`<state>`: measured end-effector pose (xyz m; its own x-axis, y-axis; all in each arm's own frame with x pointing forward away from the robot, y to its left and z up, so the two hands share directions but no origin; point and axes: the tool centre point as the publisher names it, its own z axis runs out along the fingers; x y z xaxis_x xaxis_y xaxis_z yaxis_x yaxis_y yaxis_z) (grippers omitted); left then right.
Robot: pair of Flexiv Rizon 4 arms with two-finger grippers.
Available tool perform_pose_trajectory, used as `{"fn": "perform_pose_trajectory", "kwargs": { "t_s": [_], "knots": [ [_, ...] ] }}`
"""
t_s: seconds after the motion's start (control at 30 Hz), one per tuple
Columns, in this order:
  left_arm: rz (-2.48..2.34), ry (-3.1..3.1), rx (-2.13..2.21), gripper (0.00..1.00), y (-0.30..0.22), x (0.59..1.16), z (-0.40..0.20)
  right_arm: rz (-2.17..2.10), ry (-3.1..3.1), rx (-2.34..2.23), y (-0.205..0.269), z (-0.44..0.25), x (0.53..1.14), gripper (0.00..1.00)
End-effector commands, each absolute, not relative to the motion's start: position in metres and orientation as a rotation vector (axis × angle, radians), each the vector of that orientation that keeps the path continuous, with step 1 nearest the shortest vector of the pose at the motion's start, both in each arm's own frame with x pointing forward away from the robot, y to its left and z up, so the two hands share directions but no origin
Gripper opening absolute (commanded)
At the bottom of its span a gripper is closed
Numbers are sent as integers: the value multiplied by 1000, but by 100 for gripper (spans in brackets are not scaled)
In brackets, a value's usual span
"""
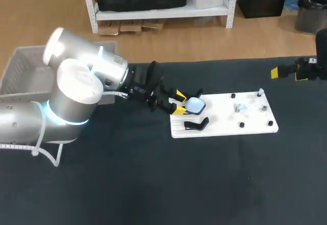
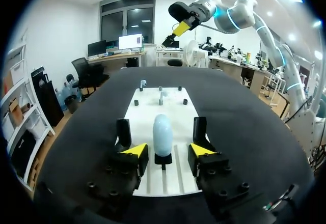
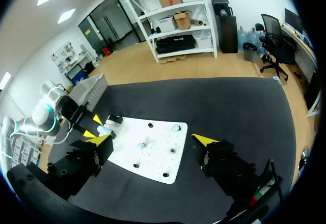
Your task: Pick up each earbud case from the left stands, insert the matching earbuds, close the lid, and place the case in the box.
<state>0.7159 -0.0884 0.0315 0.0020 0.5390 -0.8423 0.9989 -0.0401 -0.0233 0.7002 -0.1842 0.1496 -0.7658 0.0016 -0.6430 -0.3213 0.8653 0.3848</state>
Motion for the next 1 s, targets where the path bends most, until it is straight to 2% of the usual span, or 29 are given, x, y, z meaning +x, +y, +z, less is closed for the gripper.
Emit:
{"fn": "perform_pose_trajectory", "kwargs": {
  "t_s": [0.03,0.77,1.0],
  "knots": [
    [-945,1605,1661,48,-92,723,27,642,2372,-233,-185,149,701,100],
    [-1035,1600,1639,42,-101,725,20,642,2372,-233,-185,149,701,100],
    [-1063,1598,1616,42,-105,722,18,642,2372,-233,-185,149,701,100]
  ]
}}
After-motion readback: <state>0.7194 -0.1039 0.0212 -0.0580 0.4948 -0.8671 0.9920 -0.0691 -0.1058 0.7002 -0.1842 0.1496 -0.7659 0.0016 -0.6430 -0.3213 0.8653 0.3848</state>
